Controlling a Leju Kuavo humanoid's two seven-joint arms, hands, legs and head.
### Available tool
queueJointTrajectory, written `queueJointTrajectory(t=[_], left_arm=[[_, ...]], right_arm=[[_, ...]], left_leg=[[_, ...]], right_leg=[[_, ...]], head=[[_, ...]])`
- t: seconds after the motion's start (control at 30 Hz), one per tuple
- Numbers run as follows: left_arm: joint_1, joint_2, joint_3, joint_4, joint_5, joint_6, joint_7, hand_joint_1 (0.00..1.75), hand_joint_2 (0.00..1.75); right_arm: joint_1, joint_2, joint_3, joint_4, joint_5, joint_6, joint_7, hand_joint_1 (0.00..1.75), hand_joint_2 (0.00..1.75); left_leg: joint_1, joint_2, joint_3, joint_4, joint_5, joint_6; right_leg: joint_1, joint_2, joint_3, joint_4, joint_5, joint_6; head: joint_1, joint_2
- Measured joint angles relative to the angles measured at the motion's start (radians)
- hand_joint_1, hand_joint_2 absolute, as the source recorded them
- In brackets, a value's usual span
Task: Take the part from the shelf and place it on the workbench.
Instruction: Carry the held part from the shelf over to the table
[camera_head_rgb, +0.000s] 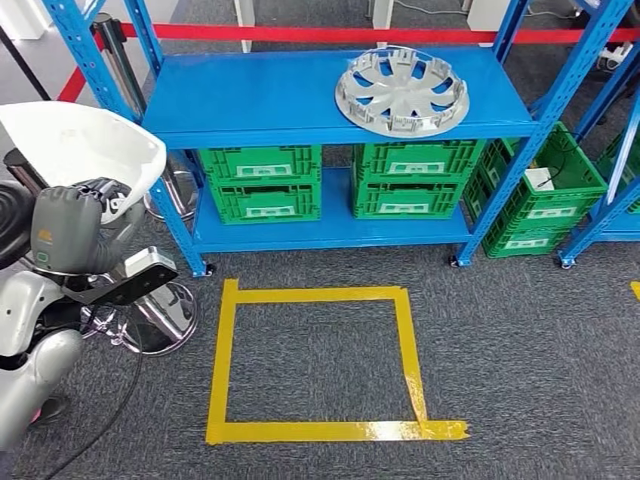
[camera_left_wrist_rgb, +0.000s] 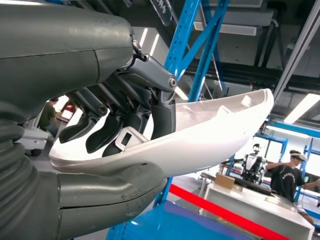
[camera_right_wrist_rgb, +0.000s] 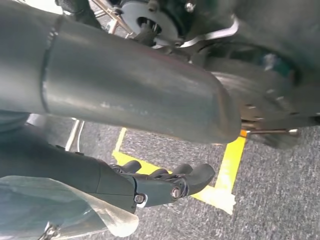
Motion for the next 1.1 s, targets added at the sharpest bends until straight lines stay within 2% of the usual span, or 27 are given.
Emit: queueJointTrajectory(t=[0.07,0.1,0.13,0.2,0.23,0.27,0.33,0.37,0.4,0.43,0.47,0.5,0.53,0.57,0.6,0.63,0.7,0.73,0.77,0.8,0.87,0.9,0.93,0.97,1.0,1.03,1.1], left_arm=[[-0.001,-0.001,0.003,0.0,0.001,0.0,0.0,1.73,1.75],[-0.002,-0.001,0.005,0.0,0.002,0.0,0.0,1.73,1.75],[-0.003,-0.001,0.007,0.0,0.003,0.0,0.0,1.73,1.75],[-0.002,-0.001,0.007,0.0,0.003,0.0,0.0,1.73,1.75],[-0.001,-0.001,0.007,0.0,0.003,0.0,0.0,1.73,1.75],[0.0,-0.001,0.007,0.0,0.004,0.0,0.0,1.73,1.75],[0.001,-0.001,0.007,0.0,0.004,-0.001,0.0,1.73,1.75],[0.002,-0.001,0.007,0.0,0.004,-0.002,0.0,1.73,1.75],[0.004,-0.002,0.008,0.0,0.003,-0.005,0.0,1.73,1.75],[0.007,-0.003,0.01,0.0,0.002,-0.008,0.0,1.73,1.75],[0.009,-0.004,0.013,-0.001,0.001,-0.013,-0.001,1.73,1.75],[0.012,-0.006,0.018,-0.003,-0.002,-0.018,-0.001,1.73,1.75],[0.013,-0.008,0.023,-0.007,-0.006,-0.023,-0.002,1.73,1.75],[0.014,-0.01,0.029,-0.011,-0.009,-0.027,-0.003,1.73,1.75],[0.015,-0.012,0.035,-0.016,-0.013,-0.03,-0.003,1.73,1.75],[0.015,-0.014,0.04,-0.02,-0.015,-0.033,-0.004,1.73,1.75],[0.019,-0.019,0.046,-0.022,-0.019,-0.037,-0.004,1.73,1.75],[0.021,-0.021,0.048,-0.022,-0.02,-0.038,-0.004,1.73,1.75],[0.023,-0.024,0.05,-0.022,-0.02,-0.039,-0.004,1.73,1.75],[0.025,-0.026,0.052,-0.023,-0.02,-0.04,-0.005,1.73,1.75],[0.032,-0.028,0.057,-0.023,-0.017,-0.04,-0.007,1.73,1.75],[0.037,-0.028,0.058,-0.023,-0.015,-0.04,-0.008,1.73,1.75],[0.041,-0.029,0.059,-0.023,-0.013,-0.04,-0.01,1.73,1.75],[0.045,-0.029,0.06,-0.023,-0.012,-0.04,-0.011,1.73,1.75],[0.047,-0.029,0.062,-0.024,-0.011,-0.04,-0.013,1.73,1.75],[0.049,-0.029,0.065,-0.024,-0.011,-0.04,-0.016,1.73,1.75],[0.049,-0.029,0.071,-0.025,-0.01,-0.04,-0.021,1.73,1.75]], right_arm=[[-0.001,0.0,-0.007,-0.002,0.0,0.0,-0.004,0.0,0.0],[-0.001,0.0,-0.01,-0.004,0.001,0.0,-0.005,0.0,0.0],[-0.001,0.0,-0.013,-0.006,0.001,0.0,-0.006,0.0,0.0],[0.001,0.0,-0.015,-0.009,0.001,0.001,-0.006,0.0,0.0],[0.002,0.0,-0.015,-0.01,0.001,0.001,-0.007,0.0,0.0],[0.003,0.0,-0.015,-0.01,0.003,0.003,-0.012,0.0,0.0],[0.004,0.0,-0.017,-0.012,0.016,0.011,-0.036,0.0,0.0],[0.004,0.0,-0.021,-0.014,0.032,0.017,-0.057,0.0,0.0],[0.004,0.0,-0.026,-0.018,0.054,0.023,-0.08,0.0,0.0],[0.003,0.0,-0.033,-0.023,0.081,0.03,-0.106,0.0,0.0],[0.003,0.0,-0.041,-0.03,0.111,0.038,-0.127,0.0,0.0],[0.003,0.0,-0.051,-0.039,0.142,0.046,-0.142,0.0,0.0],[0.004,0.001,-0.062,-0.048,0.171,0.053,-0.149,0.0,0.0],[0.006,0.001,-0.074,-0.056,0.199,0.06,-0.149,0.0,0.0],[0.008,0.001,-0.087,-0.064,0.226,0.065,-0.142,0.0,0.0],[0.012,0.001,-0.099,-0.07,0.25,0.069,-0.133,0.0,0.0],[0.022,0.002,-0.124,-0.078,0.291,0.078,-0.111,0.0,0.0],[0.029,0.003,-0.134,-0.08,0.304,0.082,-0.101,0.0,0.0],[0.035,0.004,-0.144,-0.081,0.314,0.085,-0.09,0.0,0.0],[0.042,0.004,-0.154,-0.081,0.322,0.088,-0.081,0.0,0.0],[0.053,0.006,-0.172,-0.081,0.335,0.09,-0.063,0.0,0.0],[0.056,0.006,-0.179,-0.081,0.339,0.091,-0.056,0.0,0.0],[0.059,0.007,-0.184,-0.081,0.343,0.091,-0.051,0.0,0.0],[0.06,0.008,-0.189,-0.081,0.345,0.091,-0.046,0.0,0.0],[0.061,0.008,-0.193,-0.081,0.346,0.091,-0.042,0.0,0.0],[0.062,0.009,-0.198,-0.081,0.347,0.091,-0.039,0.0,0.0],[0.061,0.009,-0.207,-0.082,0.351,0.091,-0.033,0.0,0.0]], left_leg=[[-0.001,-0.001,-0.023,0.011,0.018,-0.011],[-0.002,-0.001,-0.029,0.014,0.028,-0.017],[-0.002,-0.001,-0.032,0.012,0.039,-0.023],[0.001,-0.003,-0.036,0.008,0.049,-0.035],[0.003,-0.004,-0.041,0.02,0.026,-0.04],[0.004,-0.005,-0.049,0.052,-0.02,-0.045],[0.006,-0.005,-0.068,0.174,-0.141,-0.052],[0.006,-0.005,-0.073,0.241,-0.179,-0.055],[0.006,-0.005,-0.069,0.289,-0.191,-0.056],[0.006,-0.006,-0.053,0.309,-0.178,-0.055],[0.006,-0.006,-0.021,0.293,-0.153,-0.052],[0.005,-0.006,0.027,0.244,-0.131,-0.048],[0.003,-0.006,0.088,0.171,-0.126,-0.042],[0.001,-0.006,0.146,0.091,-0.137,-0.035],[-0.002,-0.006,0.186,0.031,-0.151,-0.03],[-0.006,-0.007,0.206,-0.006,-0.162,-0.025],[-0.007,-0.004,0.194,-0.021,-0.149,-0.014],[-0.006,-0.003,0.184,-0.025,-0.138,-0.007],[-0.004,-0.002,0.171,-0.029,-0.125,0.001],[-0.002,0.0,0.157,-0.031,-0.112,0.006],[-0.005,-0.001,0.127,-0.031,-0.087,0.011],[-0.007,0.0,0.111,-0.03,-0.074,0.012],[-0.009,0.0,0.094,-0.029,-0.062,0.012],[-0.012,0.0,0.079,-0.028,-0.051,0.011],[-0.013,0.001,0.065,-0.026,-0.04,0.009],[-0.015,0.001,0.055,-0.023,-0.032,0.006],[-0.018,0.001,0.041,-0.012,-0.019,-0.001]], right_leg=[[-0.001,0.002,0.096,-0.14,0.01,-0.003],[0.0,0.005,0.119,-0.182,0.003,-0.008],[0.004,0.006,0.124,-0.198,-0.001,-0.016],[0.004,0.004,0.103,-0.197,0.016,-0.033],[0.003,0.002,0.093,-0.197,0.028,-0.043],[0.001,-0.001,0.083,-0.197,0.042,-0.051],[0.001,-0.004,0.056,-0.196,0.07,-0.06],[0.001,-0.005,0.039,-0.194,0.084,-0.06],[0.002,-0.005,0.02,-0.191,0.098,-0.06],[0.002,-0.005,-0.001,-0.187,0.11,-0.06],[0.002,-0.004,-0.021,-0.182,0.121,-0.058],[0.002,-0.004,-0.039,-0.177,0.132,-0.055],[0.003,-0.003,-0.054,-0.172,0.142,-0.052],[0.005,-0.003,-0.065,-0.169,0.152,-0.048],[0.005,-0.003,-0.071,-0.169,0.163,-0.044],[0.005,-0.004,-0.075,-0.171,0.175,-0.038],[0.003,-0.003,-0.082,-0.179,0.194,-0.026],[0.002,-0.003,-0.091,-0.174,0.183,-0.021],[0.001,-0.002,-0.103,-0.152,0.152,-0.017],[0.0,-0.001,-0.119,-0.109,0.103,-0.015],[0.0,-0.001,-0.15,0.02,0.015,-0.012],[0.0,-0.001,-0.159,0.08,0.006,-0.012],[0.0,-0.001,-0.156,0.115,0.023,-0.013],[0.001,-0.001,-0.14,0.119,0.055,-0.016],[0.002,-0.001,-0.103,0.085,0.084,-0.02],[0.005,0.0,-0.046,0.019,0.092,-0.027],[0.011,0.0,0.067,-0.135,0.058,-0.037]], head=[[0.0,0.0],[0.0,0.0],[-0.001,0.0],[0.0,0.0],[0.0,0.0],[-0.001,0.0],[-0.003,0.0],[-0.004,0.0],[-0.004,0.0],[-0.004,0.0],[-0.004,0.0],[-0.004,0.0],[-0.005,0.0],[-0.004,0.0],[-0.004,0.0],[-0.004,0.0],[-0.005,0.0],[-0.006,0.0],[-0.004,0.0],[-0.002,0.0],[0.003,0.0],[0.005,0.0],[0.005,0.0],[0.006,0.0],[0.006,0.0],[0.006,0.0],[0.006,0.0]])
